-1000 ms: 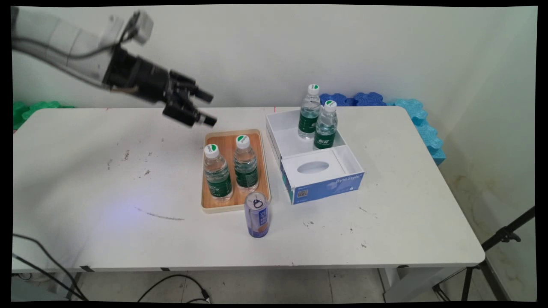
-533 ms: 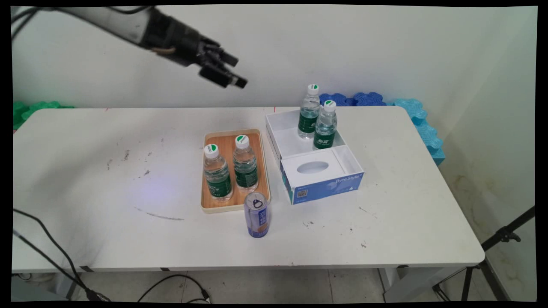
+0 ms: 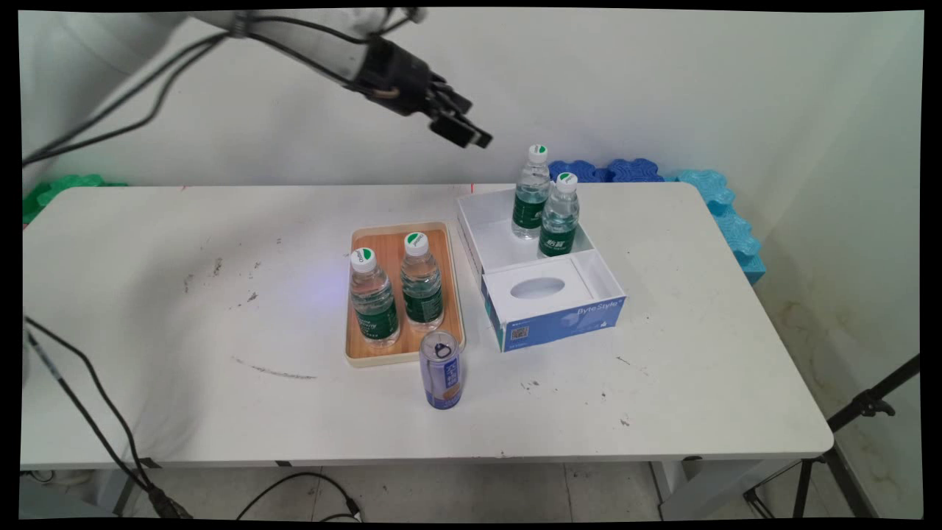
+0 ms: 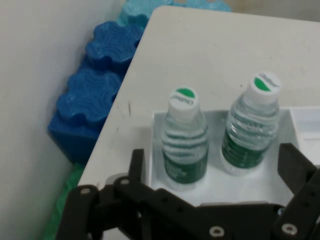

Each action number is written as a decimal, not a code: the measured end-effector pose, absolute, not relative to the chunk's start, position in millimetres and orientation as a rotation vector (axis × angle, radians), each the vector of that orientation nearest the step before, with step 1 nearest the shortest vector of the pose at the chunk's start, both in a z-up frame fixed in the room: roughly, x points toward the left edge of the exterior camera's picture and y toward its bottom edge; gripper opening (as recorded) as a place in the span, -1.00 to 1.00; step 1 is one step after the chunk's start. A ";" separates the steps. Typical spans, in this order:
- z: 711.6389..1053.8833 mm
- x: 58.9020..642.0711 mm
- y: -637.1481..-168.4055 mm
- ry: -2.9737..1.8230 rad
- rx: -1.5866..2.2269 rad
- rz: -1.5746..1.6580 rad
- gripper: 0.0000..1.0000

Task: Pick up the green bottle from the white box, then place the picked object on the tray

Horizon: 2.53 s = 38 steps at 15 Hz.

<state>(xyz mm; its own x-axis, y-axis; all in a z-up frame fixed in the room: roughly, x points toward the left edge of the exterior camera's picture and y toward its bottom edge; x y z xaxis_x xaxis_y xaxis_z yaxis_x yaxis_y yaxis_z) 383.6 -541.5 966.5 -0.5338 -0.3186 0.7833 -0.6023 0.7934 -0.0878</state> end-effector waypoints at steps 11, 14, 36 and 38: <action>921.2 331.9 -612.2 -2.267 0.662 0.362 1.00; 912.4 326.2 -617.8 -2.288 0.665 0.331 1.00; 851.2 302.8 -642.9 -2.231 0.704 0.311 -1.00; 849.1 302.7 -642.5 -2.232 0.699 0.313 -1.00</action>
<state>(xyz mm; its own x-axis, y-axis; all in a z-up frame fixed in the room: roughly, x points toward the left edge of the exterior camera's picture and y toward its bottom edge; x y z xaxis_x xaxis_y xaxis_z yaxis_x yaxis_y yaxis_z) 302.7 -642.5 849.1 -0.5600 -0.3853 0.7334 -0.5722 0.8201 -0.0062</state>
